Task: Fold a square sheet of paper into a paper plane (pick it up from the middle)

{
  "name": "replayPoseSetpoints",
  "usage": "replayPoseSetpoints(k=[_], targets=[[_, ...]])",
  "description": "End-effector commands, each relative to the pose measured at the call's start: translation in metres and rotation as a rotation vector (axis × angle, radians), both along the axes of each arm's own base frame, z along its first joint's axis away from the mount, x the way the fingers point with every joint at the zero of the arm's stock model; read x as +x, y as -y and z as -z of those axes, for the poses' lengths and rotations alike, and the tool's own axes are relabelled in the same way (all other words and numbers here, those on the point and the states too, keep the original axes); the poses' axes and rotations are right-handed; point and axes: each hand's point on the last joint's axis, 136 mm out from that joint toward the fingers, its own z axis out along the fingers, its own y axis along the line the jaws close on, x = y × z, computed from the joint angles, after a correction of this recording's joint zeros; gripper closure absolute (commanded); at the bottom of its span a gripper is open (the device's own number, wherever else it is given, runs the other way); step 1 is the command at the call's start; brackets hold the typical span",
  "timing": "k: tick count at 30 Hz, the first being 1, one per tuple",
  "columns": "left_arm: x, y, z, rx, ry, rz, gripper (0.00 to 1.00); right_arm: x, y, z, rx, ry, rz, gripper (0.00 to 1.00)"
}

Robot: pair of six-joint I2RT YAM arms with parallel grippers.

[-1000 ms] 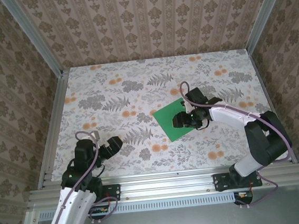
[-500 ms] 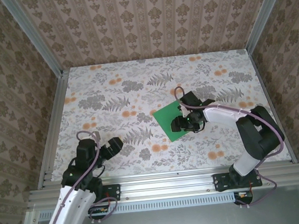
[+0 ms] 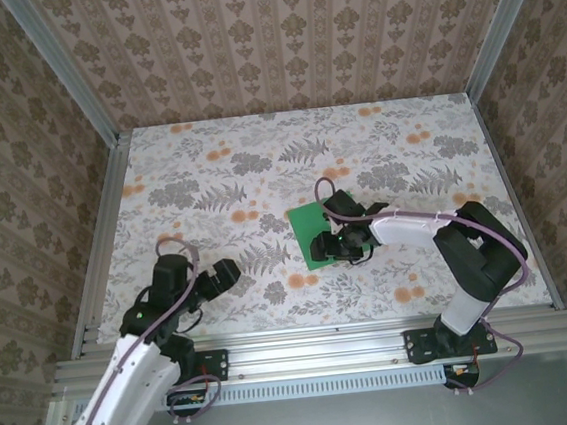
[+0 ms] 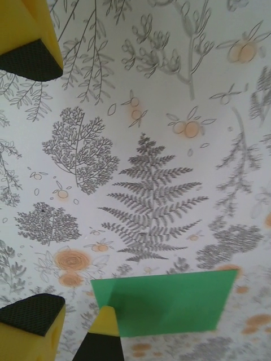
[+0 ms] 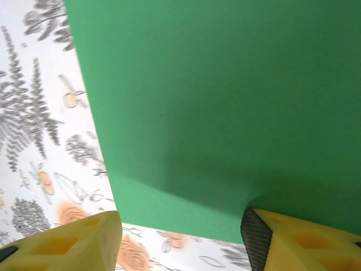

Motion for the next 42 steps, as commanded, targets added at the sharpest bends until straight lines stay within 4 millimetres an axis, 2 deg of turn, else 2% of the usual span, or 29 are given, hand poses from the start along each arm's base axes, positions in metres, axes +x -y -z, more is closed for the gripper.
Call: replayPoseSetpoints(k=[1, 4, 6, 8, 9, 12, 17, 21, 24, 30, 32, 36, 41, 42], targets=[[0.012, 0.022, -0.022, 0.025, 0.068, 0.094, 0.00, -0.015, -0.012, 0.008, -0.018, -0.044, 0.027, 0.38], [0.021, 0.036, -0.027, 0.074, 0.086, 0.134, 0.00, -0.002, -0.004, -0.014, -0.091, 0.036, 0.016, 0.37], [0.027, 0.046, -0.032, 0.100, 0.097, 0.156, 0.00, 0.011, 0.015, -0.032, -0.189, 0.112, 0.021, 0.37], [0.033, 0.055, -0.033, 0.109, 0.103, 0.174, 0.00, 0.019, 0.035, -0.040, -0.263, 0.144, 0.035, 0.37], [0.036, 0.059, -0.034, 0.111, 0.106, 0.182, 0.00, 0.024, 0.047, -0.042, -0.290, 0.151, 0.052, 0.36], [0.044, 0.070, -0.035, 0.136, 0.107, 0.207, 0.00, 0.033, 0.062, -0.039, -0.292, 0.126, 0.068, 0.36], [0.057, 0.078, -0.038, 0.178, 0.110, 0.217, 0.00, 0.034, 0.062, -0.023, -0.271, 0.067, 0.045, 0.36], [0.063, 0.075, -0.042, 0.219, 0.120, 0.211, 0.00, 0.027, 0.069, -0.004, -0.293, 0.015, 0.049, 0.36], [0.064, 0.060, -0.044, 0.292, 0.125, 0.186, 0.00, 0.017, 0.076, 0.007, -0.313, -0.011, 0.042, 0.36], [0.062, 0.042, -0.055, 0.286, 0.227, 0.130, 0.00, -0.004, 0.092, 0.014, -0.336, -0.042, 0.043, 0.36], [0.062, 0.036, -0.058, 0.262, 0.250, 0.092, 0.00, -0.006, 0.094, 0.011, -0.339, -0.039, 0.034, 0.36], [0.061, 0.022, -0.057, 0.258, 0.254, 0.036, 0.00, 0.004, 0.091, -0.013, -0.337, 0.012, 0.023, 0.35], [0.062, 0.031, -0.051, 0.212, 0.221, 0.060, 0.00, 0.025, 0.085, -0.044, -0.364, 0.079, 0.016, 0.28], [0.063, 0.036, -0.049, 0.200, 0.215, 0.070, 0.00, 0.028, 0.084, -0.046, -0.377, 0.076, 0.013, 0.23]])
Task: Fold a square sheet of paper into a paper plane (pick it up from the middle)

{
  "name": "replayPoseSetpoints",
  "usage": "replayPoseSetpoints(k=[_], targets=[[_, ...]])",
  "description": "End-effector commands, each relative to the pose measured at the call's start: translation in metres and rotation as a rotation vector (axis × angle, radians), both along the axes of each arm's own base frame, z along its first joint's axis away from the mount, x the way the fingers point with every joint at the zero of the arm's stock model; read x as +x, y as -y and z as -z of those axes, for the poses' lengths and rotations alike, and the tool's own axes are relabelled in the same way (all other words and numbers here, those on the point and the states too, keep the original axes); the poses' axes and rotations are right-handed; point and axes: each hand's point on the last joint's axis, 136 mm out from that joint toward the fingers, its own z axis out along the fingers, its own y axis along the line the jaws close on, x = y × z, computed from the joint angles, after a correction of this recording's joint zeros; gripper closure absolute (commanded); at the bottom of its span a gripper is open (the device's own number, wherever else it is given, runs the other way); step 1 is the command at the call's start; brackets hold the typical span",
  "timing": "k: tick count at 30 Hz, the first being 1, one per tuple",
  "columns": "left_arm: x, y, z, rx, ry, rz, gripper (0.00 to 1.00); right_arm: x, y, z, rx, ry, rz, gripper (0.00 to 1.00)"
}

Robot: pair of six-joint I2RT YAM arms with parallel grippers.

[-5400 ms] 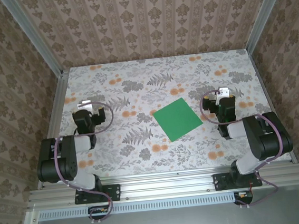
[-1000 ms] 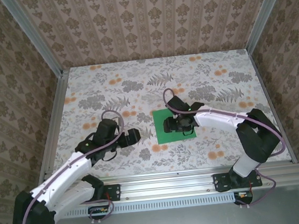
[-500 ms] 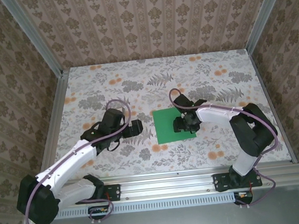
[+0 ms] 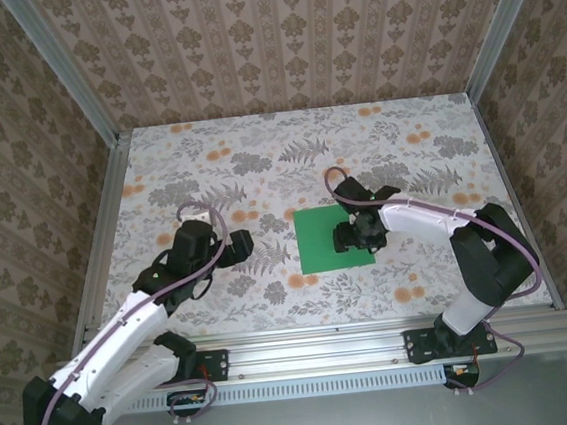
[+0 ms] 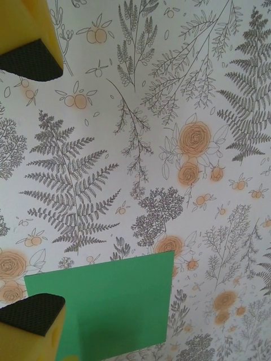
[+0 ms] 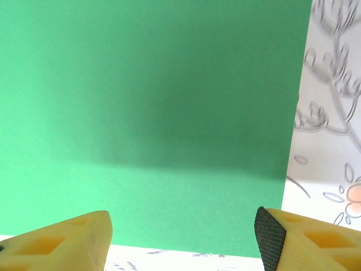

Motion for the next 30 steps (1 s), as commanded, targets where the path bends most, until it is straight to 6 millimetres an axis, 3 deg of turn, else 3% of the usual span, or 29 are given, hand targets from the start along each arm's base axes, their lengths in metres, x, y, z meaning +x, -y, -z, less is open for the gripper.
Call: replayPoseSetpoints(k=[1, 14, 30], targets=[[0.004, 0.012, 0.006, -0.047, -0.020, 0.021, 0.00, 0.012, 0.001, -0.022, -0.063, 0.023, -0.019, 0.22], [0.030, 0.078, 0.032, -0.036, -0.148, 0.178, 0.00, 0.039, -0.034, -0.006, -0.156, -0.044, -0.050, 0.14], [0.033, 0.080, 0.046, -0.032, -0.178, 0.165, 0.00, 0.042, -0.047, 0.035, -0.177, -0.129, -0.071, 0.09]])
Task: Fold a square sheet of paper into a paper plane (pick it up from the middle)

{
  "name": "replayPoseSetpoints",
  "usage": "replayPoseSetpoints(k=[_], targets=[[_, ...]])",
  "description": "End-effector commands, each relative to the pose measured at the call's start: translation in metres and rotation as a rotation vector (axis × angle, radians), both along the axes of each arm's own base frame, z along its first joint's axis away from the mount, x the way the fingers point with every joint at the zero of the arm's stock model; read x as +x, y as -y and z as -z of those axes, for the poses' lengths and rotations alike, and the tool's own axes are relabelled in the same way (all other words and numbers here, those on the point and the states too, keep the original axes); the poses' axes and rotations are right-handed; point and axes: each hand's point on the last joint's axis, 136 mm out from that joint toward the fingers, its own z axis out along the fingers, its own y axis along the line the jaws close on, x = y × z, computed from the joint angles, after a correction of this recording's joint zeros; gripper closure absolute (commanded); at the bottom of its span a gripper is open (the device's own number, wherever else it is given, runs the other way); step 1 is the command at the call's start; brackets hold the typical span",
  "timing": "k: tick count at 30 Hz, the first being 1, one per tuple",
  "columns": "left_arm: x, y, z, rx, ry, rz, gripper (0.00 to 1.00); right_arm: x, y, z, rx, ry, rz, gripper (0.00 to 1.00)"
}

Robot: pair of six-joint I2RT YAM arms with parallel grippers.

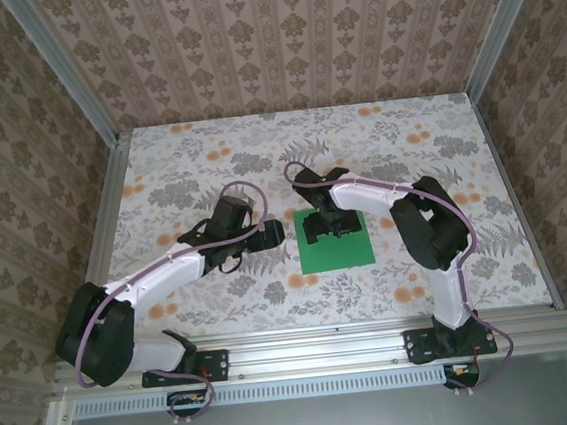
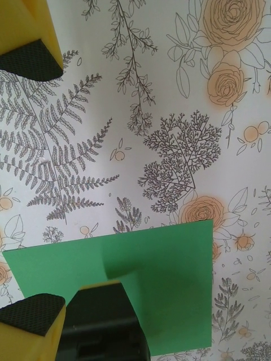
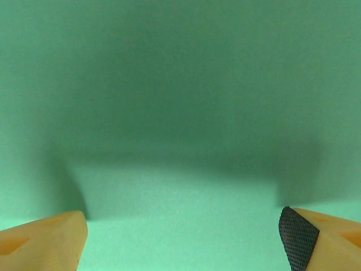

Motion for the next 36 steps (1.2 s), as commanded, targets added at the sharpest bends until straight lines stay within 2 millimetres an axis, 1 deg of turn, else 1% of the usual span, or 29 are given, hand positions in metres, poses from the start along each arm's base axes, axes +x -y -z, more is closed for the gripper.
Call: replayPoseSetpoints(k=[1, 5, 6, 9, 11, 14, 17, 20, 25, 29, 32, 36], targets=[[0.001, 0.004, -0.007, -0.022, 0.011, 0.006, 0.00, -0.002, -0.002, 0.007, -0.004, -0.028, 0.000, 0.09], [0.000, 0.003, -0.005, -0.019, 0.008, 0.007, 0.00, -0.004, -0.002, 0.012, -0.005, -0.046, 0.005, 0.09], [0.000, 0.004, -0.005, -0.021, 0.007, 0.009, 0.00, -0.004, -0.002, 0.011, -0.004, -0.043, 0.004, 0.08], [0.000, 0.004, -0.005, -0.019, 0.005, 0.011, 0.00, -0.002, -0.003, 0.000, 0.003, -0.025, 0.006, 0.09], [0.000, 0.004, -0.005, -0.017, 0.003, 0.012, 0.00, 0.003, -0.005, -0.013, 0.023, 0.008, 0.004, 0.08], [0.000, 0.005, -0.006, -0.025, 0.005, 0.015, 0.00, 0.010, -0.009, -0.027, 0.048, 0.036, 0.003, 0.08], [0.000, 0.006, -0.005, -0.024, 0.003, 0.017, 0.00, 0.013, -0.008, -0.028, 0.055, 0.043, 0.017, 0.08], [0.001, 0.007, -0.004, -0.024, 0.001, 0.018, 0.00, 0.011, -0.005, -0.017, 0.048, 0.020, 0.026, 0.08], [0.001, 0.008, -0.003, -0.023, -0.004, 0.024, 0.00, 0.004, -0.008, 0.000, 0.066, -0.018, 0.028, 0.08], [0.000, 0.009, -0.003, -0.023, -0.009, 0.027, 0.00, -0.002, -0.006, 0.015, 0.056, -0.054, 0.031, 0.08], [0.000, 0.009, -0.004, -0.023, -0.009, 0.026, 0.00, -0.007, -0.002, 0.024, 0.042, -0.077, 0.035, 0.09], [-0.001, 0.009, -0.003, -0.020, -0.015, 0.029, 0.00, -0.012, -0.002, 0.030, 0.051, -0.091, 0.041, 0.10]])
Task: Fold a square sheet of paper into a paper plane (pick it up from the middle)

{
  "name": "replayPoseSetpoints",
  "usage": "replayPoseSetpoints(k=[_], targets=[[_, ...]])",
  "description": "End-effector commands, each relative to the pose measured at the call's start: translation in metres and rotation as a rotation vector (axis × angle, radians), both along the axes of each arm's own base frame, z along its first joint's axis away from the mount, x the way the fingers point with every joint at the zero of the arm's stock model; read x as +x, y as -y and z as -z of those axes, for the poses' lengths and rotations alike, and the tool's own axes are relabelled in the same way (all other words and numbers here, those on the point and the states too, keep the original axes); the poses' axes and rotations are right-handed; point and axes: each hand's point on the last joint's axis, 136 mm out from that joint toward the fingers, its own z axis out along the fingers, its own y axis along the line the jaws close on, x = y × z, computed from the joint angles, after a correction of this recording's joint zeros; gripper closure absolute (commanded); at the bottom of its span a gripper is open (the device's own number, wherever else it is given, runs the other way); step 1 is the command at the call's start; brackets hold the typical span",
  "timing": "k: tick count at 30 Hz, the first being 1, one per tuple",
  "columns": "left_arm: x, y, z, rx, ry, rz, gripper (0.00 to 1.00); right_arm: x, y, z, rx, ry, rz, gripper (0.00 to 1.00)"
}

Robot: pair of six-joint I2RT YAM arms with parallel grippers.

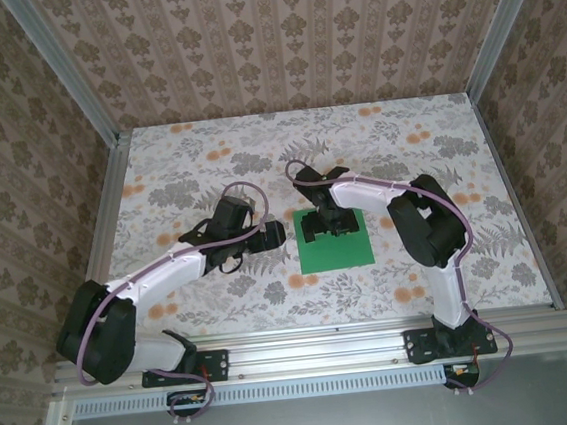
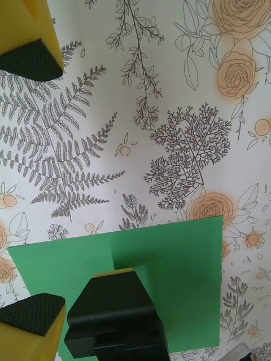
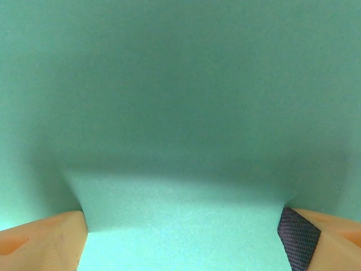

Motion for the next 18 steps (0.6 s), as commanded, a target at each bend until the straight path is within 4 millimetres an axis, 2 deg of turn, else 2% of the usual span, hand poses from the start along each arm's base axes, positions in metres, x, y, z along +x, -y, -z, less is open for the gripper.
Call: replayPoseSetpoints(k=[1, 9, 18], targets=[[0.0025, 0.0061, -0.0078, -0.013, 0.009, 0.013, 0.00, -0.0173, 0.0062, 0.0248, -0.009, -0.081, 0.022, 0.10], [0.0010, 0.0069, -0.0078, -0.014, 0.004, 0.015, 0.00, -0.0182, 0.0072, 0.0267, -0.017, -0.085, 0.015, 0.12], [0.0004, 0.0082, -0.0076, -0.012, -0.001, 0.020, 0.00, -0.0180, 0.0059, 0.0248, 0.000, -0.084, 0.009, 0.22]])
